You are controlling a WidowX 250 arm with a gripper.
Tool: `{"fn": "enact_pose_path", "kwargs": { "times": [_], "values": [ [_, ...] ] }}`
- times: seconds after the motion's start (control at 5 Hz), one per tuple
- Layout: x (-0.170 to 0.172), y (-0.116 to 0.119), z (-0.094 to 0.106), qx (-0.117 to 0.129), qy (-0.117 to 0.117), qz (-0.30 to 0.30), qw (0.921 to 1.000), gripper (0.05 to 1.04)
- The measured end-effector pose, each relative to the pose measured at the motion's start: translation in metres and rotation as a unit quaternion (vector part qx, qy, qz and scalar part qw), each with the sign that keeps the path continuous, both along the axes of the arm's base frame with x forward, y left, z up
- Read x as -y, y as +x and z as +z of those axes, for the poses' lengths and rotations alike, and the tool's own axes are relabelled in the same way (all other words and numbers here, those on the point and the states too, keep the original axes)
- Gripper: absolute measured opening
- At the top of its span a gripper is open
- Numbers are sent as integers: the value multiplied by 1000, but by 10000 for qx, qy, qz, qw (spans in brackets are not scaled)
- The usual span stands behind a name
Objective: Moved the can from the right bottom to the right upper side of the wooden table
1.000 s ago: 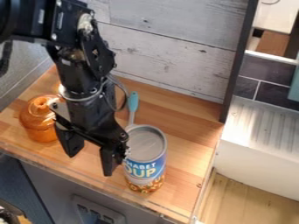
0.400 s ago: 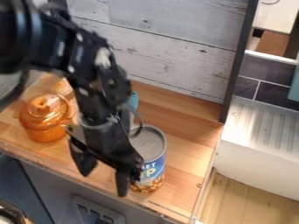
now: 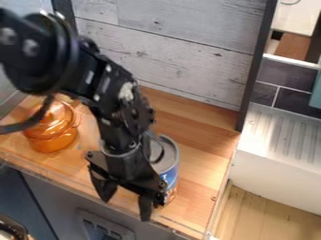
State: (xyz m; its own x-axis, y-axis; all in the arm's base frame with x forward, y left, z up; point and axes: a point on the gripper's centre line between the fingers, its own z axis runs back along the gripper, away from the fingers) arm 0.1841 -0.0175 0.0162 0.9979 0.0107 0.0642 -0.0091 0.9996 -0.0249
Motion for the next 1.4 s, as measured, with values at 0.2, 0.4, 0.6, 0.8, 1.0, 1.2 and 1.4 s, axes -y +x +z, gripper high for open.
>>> {"fn": "enact_pose_path", "kwargs": {
  "times": [0.2,0.4,0.6,0.8,1.0,1.2,1.4],
  "values": [
    [1,6,-6,39,-66,190,9998,1000],
    [5,18,-8,169,-165,309,9992,1000],
    [9,39,-6,294,-282,513,9979,1000],
    [14,58,-7,302,-399,583,9970,1000],
    [18,73,-7,373,-272,588,9972,1000],
    [20,83,-9,346,-253,675,9968,1000],
    [19,101,-13,351,-191,811,9959,1000]
  ]
}}
